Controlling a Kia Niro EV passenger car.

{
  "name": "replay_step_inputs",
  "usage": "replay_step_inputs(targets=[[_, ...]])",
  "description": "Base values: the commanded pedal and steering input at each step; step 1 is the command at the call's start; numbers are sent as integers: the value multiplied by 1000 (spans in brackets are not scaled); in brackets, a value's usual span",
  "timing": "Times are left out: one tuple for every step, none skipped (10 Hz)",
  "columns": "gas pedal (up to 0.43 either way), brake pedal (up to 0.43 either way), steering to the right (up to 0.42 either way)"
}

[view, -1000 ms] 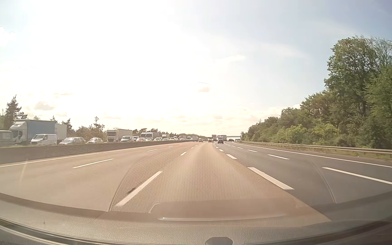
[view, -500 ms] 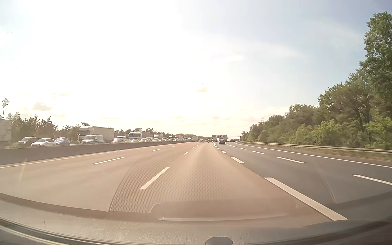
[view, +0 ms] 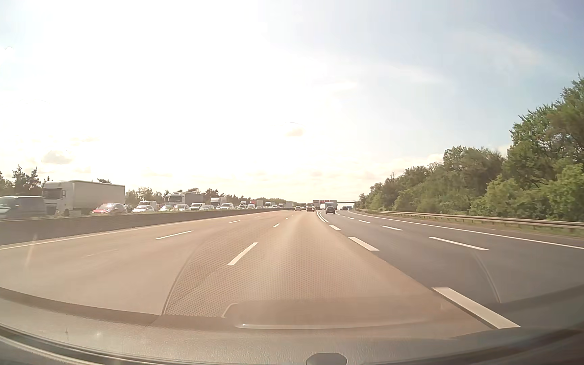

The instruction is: Follow the waypoints while adhering to traffic rules and regulations

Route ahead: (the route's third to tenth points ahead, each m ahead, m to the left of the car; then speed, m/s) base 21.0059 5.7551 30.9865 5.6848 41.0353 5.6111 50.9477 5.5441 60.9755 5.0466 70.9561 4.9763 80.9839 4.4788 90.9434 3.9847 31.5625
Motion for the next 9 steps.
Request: replay_step_inputs(targets=[[260, 0, 3], [248, 0, 3], [260, 0, 3], [260, 0, 3], [260, 0, 3], [260, 0, 2], [260, 0, 2], [268, 0, 1], [280, 0, 0]])
